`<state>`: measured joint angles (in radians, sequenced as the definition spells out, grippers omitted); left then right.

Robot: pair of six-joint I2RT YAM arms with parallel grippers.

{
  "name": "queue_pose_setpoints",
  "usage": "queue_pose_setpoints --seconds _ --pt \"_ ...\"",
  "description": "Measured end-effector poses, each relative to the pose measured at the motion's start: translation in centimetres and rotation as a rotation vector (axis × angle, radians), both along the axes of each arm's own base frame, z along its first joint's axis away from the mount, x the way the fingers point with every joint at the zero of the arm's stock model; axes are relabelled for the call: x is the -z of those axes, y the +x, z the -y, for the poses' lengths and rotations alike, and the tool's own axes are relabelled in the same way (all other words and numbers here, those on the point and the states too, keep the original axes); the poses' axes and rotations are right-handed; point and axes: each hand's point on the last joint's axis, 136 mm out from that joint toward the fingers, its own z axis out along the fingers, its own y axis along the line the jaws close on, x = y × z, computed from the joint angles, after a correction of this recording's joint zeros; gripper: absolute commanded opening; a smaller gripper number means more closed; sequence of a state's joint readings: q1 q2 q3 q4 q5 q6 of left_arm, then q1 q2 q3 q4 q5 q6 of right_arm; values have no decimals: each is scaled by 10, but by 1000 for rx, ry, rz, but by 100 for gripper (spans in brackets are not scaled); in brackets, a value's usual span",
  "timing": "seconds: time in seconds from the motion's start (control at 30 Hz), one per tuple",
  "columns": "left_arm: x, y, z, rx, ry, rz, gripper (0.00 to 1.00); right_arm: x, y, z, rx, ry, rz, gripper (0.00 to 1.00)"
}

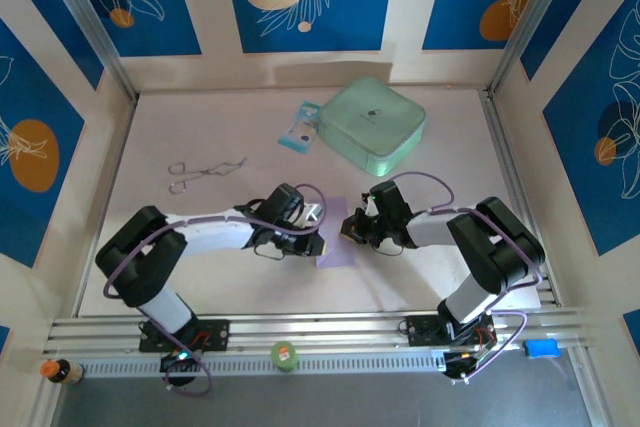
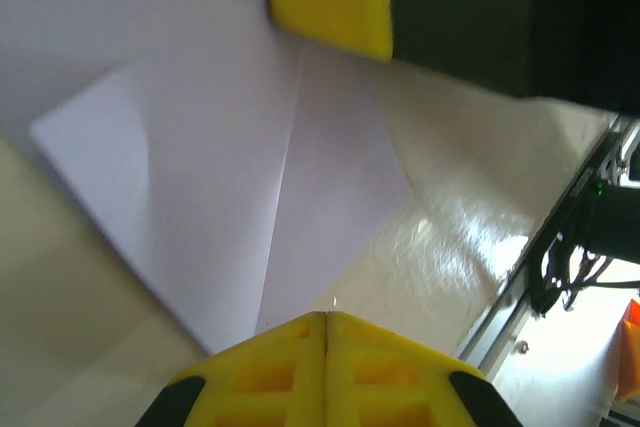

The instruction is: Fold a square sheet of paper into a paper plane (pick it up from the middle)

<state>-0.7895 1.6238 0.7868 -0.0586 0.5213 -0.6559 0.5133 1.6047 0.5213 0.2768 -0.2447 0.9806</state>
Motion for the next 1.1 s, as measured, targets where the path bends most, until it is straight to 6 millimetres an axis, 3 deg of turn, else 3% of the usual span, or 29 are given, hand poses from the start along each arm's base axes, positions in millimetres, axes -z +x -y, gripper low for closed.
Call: queue_pose_setpoints --seconds 0.1,0.3,0.67,0.93,1.1 --pt "11 5 3 -2 25 -15 5 0 0 0 -1 2 0 0" --pt "35 -5 -7 -4 83 -64 3 -1 0 -1 -9 -1 1 0" --pt "35 -5 -6 -3 63 -58 1 -22 -21 -22 -122 1 76 0" --pt "35 -5 -6 -1 58 -57 0 -3 -43 -33 -195 -27 28 0" --pt "35 -5 -5 0 53 -54 0 -1 -40 -30 -184 -34 24 0"
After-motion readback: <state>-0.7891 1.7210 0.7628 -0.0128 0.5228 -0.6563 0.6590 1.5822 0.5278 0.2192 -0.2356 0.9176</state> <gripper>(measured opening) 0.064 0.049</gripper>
